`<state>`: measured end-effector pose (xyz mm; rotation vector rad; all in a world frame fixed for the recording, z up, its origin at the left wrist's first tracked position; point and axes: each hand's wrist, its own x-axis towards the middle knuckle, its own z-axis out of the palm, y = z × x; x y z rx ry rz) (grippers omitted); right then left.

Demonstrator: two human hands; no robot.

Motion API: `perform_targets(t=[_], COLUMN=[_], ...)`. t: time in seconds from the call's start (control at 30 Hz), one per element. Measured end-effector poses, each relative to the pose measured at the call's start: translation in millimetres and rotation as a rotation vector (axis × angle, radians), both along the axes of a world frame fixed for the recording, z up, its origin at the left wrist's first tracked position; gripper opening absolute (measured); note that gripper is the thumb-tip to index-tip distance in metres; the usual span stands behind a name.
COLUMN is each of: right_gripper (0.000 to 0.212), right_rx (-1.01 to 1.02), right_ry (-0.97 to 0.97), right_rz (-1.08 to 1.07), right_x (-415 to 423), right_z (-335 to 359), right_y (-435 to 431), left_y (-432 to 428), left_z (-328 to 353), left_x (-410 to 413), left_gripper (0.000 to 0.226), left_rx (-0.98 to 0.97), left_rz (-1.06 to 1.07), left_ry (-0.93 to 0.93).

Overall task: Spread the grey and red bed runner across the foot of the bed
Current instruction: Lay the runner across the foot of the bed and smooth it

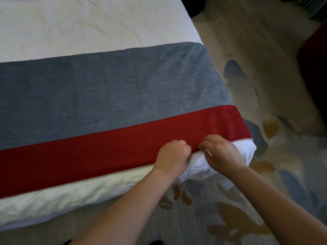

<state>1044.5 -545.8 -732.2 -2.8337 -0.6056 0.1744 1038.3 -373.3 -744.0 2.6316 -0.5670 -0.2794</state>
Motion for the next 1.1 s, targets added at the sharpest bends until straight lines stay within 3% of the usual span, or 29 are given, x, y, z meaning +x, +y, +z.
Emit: perform_targets(t=[0.2,0.37,0.53,0.6,0.7,0.87,1.1], right_gripper=[0.03,0.021,0.035,0.032,0.017,0.025,0.047], right_rx=[-0.238,-0.436,-0.353,-0.365,-0.499,-0.569,-0.276], right_ry=[-0.069,0.033,-0.008,0.026,0.141,0.255,0.162], right_rz=[-0.138,-0.108,-0.066,-0.065,-0.071,0.017,-0.095], right_x=[8.0,23.1,16.6,17.3,24.1,43.8,105.0], right_z=[-4.2,-6.6,-6.9,-8.6,-9.3,28.3,64.9], right_y=[-51.3,-67.0,-72.2,-70.5,-70.7,-64.4,57.4], left_y=[-36.0,-76.7,-92.7,-88.1,-67.4,1.6,142.1], left_z=[-2.6,2.5,7.4,2.8,-0.9,16.3,40.4], left_x=[12.1,18.6,11.3,9.5,13.4,52.2,121.2], left_gripper=[0.018,0.016,0.021,0.02,0.008,0.027,0.046], left_rx=[0.007,0.061,0.063,0.031,0.0,0.017,0.12], left_rz=[-0.035,-0.04,-0.061,-0.038,-0.029,-0.006,0.224], left_ry=[-0.053,-0.105,-0.093,-0.081,-0.047,-0.083,-0.109])
